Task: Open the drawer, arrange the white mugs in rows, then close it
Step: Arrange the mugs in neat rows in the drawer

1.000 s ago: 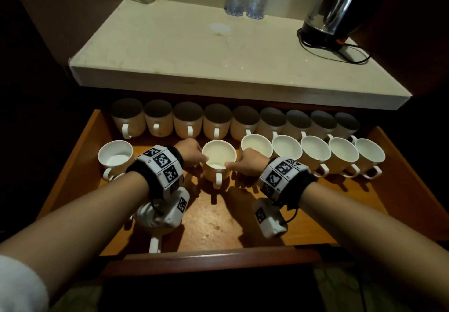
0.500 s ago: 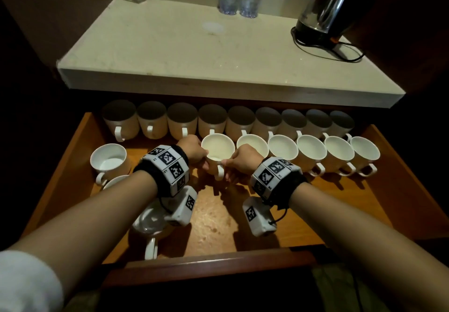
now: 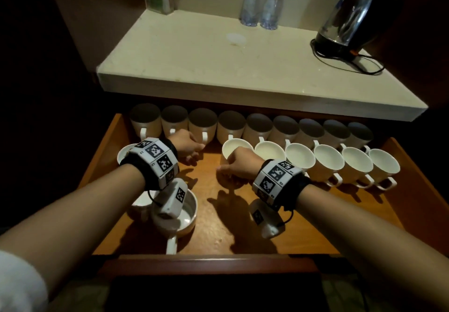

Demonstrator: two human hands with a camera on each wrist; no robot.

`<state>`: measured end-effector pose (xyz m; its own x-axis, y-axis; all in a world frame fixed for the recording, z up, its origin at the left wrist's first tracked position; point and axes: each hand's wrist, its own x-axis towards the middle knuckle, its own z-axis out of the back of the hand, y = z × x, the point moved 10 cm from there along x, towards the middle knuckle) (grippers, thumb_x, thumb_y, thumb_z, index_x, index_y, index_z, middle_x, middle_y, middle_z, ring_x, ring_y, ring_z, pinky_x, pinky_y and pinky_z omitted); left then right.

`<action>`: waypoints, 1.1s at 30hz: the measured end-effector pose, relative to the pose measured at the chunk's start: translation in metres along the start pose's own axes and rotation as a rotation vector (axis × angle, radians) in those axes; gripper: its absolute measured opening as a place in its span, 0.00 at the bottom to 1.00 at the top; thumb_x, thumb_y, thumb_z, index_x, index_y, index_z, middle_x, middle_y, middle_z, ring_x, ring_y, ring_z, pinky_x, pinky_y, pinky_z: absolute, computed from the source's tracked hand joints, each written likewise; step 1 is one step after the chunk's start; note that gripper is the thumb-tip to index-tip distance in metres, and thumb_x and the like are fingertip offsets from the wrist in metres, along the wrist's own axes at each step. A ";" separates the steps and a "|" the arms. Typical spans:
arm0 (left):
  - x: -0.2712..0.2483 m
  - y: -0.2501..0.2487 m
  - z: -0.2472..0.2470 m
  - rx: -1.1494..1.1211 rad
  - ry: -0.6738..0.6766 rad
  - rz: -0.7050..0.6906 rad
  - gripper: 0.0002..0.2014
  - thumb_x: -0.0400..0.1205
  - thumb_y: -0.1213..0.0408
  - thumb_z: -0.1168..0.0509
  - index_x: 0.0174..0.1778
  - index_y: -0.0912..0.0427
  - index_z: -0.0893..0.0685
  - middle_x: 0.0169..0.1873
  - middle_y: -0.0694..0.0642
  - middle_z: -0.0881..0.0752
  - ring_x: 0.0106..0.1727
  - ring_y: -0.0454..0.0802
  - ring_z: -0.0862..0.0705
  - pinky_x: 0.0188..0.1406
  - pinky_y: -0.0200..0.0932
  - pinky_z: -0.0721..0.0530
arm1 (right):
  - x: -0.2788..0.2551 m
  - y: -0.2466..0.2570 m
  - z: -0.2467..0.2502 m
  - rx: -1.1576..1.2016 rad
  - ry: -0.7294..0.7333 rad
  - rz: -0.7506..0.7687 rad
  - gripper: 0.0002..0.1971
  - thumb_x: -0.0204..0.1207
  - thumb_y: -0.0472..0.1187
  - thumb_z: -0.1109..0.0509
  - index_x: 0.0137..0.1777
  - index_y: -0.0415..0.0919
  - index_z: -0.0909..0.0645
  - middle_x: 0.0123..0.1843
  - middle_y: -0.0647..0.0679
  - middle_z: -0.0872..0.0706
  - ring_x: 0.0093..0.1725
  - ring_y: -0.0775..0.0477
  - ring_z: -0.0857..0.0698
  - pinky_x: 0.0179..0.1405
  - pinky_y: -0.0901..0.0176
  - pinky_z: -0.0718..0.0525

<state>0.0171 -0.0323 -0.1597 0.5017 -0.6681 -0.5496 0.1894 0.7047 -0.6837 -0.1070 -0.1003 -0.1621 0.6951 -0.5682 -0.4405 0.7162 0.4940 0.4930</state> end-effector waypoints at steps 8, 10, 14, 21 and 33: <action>-0.008 0.060 0.048 0.057 -0.041 0.071 0.09 0.84 0.64 0.37 0.55 0.66 0.23 0.34 0.60 0.16 0.23 0.48 0.21 0.27 0.40 0.21 | -0.004 0.063 -0.081 -0.225 0.377 0.110 0.24 0.76 0.49 0.28 0.65 0.33 0.22 0.39 0.42 0.13 0.27 0.53 0.20 0.19 0.67 0.23; -0.008 0.069 0.053 0.056 -0.047 0.077 0.07 0.83 0.65 0.36 0.51 0.65 0.22 0.34 0.60 0.16 0.21 0.47 0.21 0.33 0.44 0.18 | -0.002 0.073 -0.088 -0.348 0.369 0.165 0.21 0.78 0.43 0.29 0.65 0.31 0.21 0.50 0.35 0.11 0.27 0.53 0.24 0.12 0.72 0.28; -0.008 0.078 0.053 0.035 -0.023 0.096 0.06 0.83 0.66 0.35 0.41 0.61 0.22 0.34 0.60 0.16 0.28 0.50 0.19 0.33 0.43 0.18 | 0.001 0.081 -0.089 -0.492 0.344 0.214 0.15 0.78 0.35 0.33 0.61 0.27 0.18 0.55 0.30 0.13 0.32 0.44 0.24 0.10 0.75 0.31; -0.007 0.076 0.036 0.037 0.103 0.099 0.02 0.80 0.70 0.33 0.44 0.63 0.20 0.38 0.62 0.16 0.32 0.52 0.15 0.30 0.40 0.14 | 0.024 0.075 -0.055 -0.496 0.166 0.186 0.14 0.76 0.35 0.31 0.59 0.32 0.16 0.55 0.36 0.11 0.51 0.37 0.13 0.40 0.56 0.16; 0.005 0.060 0.021 0.234 0.097 0.067 0.16 0.77 0.78 0.32 0.61 0.72 0.19 0.24 0.55 0.15 0.32 0.50 0.18 0.51 0.46 0.15 | 0.028 0.027 -0.037 -0.257 0.080 -0.091 0.23 0.78 0.57 0.35 0.28 0.42 0.29 0.28 0.50 0.24 0.28 0.54 0.26 0.27 0.64 0.31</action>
<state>0.0488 0.0117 -0.1939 0.4388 -0.6300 -0.6407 0.3545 0.7766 -0.5208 -0.0658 -0.0787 -0.1890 0.6229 -0.5687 -0.5372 0.7608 0.6001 0.2470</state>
